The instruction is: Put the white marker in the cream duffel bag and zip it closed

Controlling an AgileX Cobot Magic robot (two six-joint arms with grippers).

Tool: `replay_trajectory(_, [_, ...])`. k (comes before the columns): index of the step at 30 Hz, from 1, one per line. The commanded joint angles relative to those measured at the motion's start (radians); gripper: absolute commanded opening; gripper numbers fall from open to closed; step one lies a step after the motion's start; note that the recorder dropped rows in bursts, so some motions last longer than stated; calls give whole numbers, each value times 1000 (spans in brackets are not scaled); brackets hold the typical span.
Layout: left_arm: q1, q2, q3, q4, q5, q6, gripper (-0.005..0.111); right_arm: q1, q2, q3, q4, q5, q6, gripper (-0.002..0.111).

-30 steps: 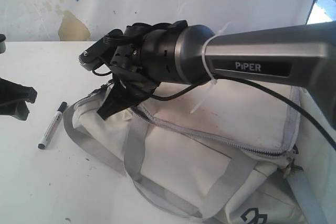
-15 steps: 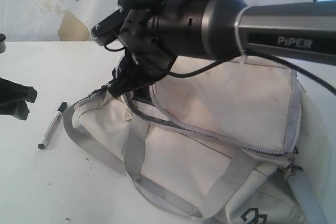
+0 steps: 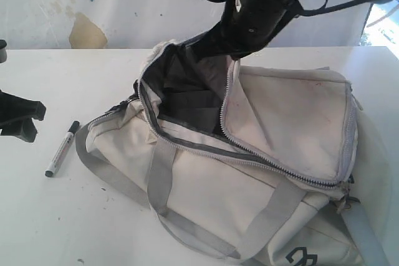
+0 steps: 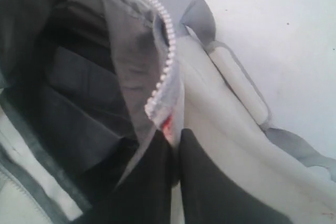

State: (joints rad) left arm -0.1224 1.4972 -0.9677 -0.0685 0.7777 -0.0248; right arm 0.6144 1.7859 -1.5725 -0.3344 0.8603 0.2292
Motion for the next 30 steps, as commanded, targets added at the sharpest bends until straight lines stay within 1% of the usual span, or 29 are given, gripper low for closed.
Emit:
replay_trajectory(1, [0, -6, 2, -12, 8, -28, 66, -83, -19, -3, 11, 24, -77, 0])
replay_trajectory(2, [0, -6, 2, -12, 10, -28, 66, -108, -21, -3, 11, 24, -95, 0])
replay_trajectory(6, [0, -6, 2, -15, 18, -28, 66, -156, -21, -3, 7, 22, -98, 0])
replay_trajectory(9, [0, -6, 15, -16, -2, -28, 66, -177, -23, -3, 9, 5, -114, 0])
replay_trajectory(12, [0, -6, 50, -28, -40, -28, 66, -179, -25, -6, 5, -48, -146, 0])
replay_trajectory(18, [0, -6, 118, -32, -118, -28, 66, -179, -25, -47, 5, -129, -148, 0])
replay_trajectory(26, [0, -6, 155, -45, -226, -51, 66, -179, -25, -55, 13, -144, -148, 0])
replay_trajectory(30, [0, -6, 170, -75, -285, -51, 66, -179, -25, -55, 13, -144, -148, 0])
